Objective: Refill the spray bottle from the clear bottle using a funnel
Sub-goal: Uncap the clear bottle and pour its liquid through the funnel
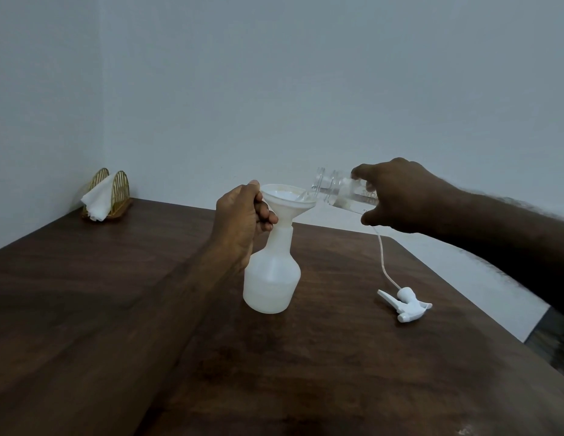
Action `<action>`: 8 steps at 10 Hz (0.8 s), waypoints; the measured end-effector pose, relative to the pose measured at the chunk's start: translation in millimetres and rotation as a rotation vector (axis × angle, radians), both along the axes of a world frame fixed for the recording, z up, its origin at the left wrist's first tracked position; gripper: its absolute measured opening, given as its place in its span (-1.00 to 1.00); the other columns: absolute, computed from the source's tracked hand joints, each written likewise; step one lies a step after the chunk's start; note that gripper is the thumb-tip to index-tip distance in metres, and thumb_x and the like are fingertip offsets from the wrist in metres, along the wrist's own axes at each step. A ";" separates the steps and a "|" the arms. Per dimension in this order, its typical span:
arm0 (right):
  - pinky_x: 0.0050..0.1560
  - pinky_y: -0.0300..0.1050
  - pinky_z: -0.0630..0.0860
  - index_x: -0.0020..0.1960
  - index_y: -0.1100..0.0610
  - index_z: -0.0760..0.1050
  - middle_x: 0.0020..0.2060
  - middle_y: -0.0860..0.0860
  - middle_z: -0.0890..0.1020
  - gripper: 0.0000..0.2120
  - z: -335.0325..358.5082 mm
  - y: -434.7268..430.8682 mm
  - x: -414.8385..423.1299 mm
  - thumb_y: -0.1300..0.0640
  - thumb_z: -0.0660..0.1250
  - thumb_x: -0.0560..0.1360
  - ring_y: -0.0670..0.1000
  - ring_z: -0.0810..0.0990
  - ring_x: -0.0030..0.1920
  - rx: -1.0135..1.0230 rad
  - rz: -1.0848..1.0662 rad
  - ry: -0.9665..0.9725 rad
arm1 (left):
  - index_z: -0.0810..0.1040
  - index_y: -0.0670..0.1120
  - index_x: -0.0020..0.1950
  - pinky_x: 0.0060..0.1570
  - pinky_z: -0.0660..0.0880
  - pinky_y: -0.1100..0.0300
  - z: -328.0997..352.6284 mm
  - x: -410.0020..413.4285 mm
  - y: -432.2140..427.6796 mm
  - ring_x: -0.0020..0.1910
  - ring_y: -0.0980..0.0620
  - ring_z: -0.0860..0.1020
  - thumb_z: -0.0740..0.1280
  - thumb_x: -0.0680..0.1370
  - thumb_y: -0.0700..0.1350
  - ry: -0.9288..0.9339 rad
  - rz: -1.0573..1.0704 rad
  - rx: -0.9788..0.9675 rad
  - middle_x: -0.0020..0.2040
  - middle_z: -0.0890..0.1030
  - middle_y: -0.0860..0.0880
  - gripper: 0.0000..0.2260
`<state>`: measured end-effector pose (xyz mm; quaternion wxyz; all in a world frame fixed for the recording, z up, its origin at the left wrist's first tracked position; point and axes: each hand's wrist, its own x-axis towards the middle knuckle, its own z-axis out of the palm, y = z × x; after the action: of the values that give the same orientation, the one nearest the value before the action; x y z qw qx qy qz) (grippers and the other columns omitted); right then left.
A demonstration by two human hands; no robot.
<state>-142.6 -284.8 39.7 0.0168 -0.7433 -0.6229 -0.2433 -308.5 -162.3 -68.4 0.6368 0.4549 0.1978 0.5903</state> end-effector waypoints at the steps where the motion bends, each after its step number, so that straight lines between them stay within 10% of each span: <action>1: -0.02 -0.02 0.52 0.41 0.07 0.38 0.12 0.09 0.63 -0.34 -1.1 0.3 0.8 0.11 0.51 0.36 0.16 0.55 0.05 -0.001 -0.003 0.010 | 0.39 -0.10 -0.29 -0.49 0.39 0.25 -0.5 0.0 -0.3 -0.53 0.03 0.46 0.21 0.63 -0.10 0.002 0.004 0.006 -0.53 0.42 -0.02 -0.71; 8: 0.00 0.10 0.57 0.36 0.08 0.39 0.09 0.14 0.62 -0.42 2.3 -1.1 -4.0 0.14 0.47 0.37 0.21 0.55 0.03 -0.005 -0.026 -0.028 | 0.39 -0.10 -0.27 -0.48 0.40 0.23 -4.0 -1.1 -0.3 -0.51 0.04 0.47 0.19 0.64 -0.07 0.030 0.007 0.035 -0.52 0.44 -0.02 -0.71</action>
<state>-146.6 -285.9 42.1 0.0028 -0.7479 -0.6140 -0.2524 -309.6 -162.6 -72.4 0.6234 0.4742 0.1986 0.5891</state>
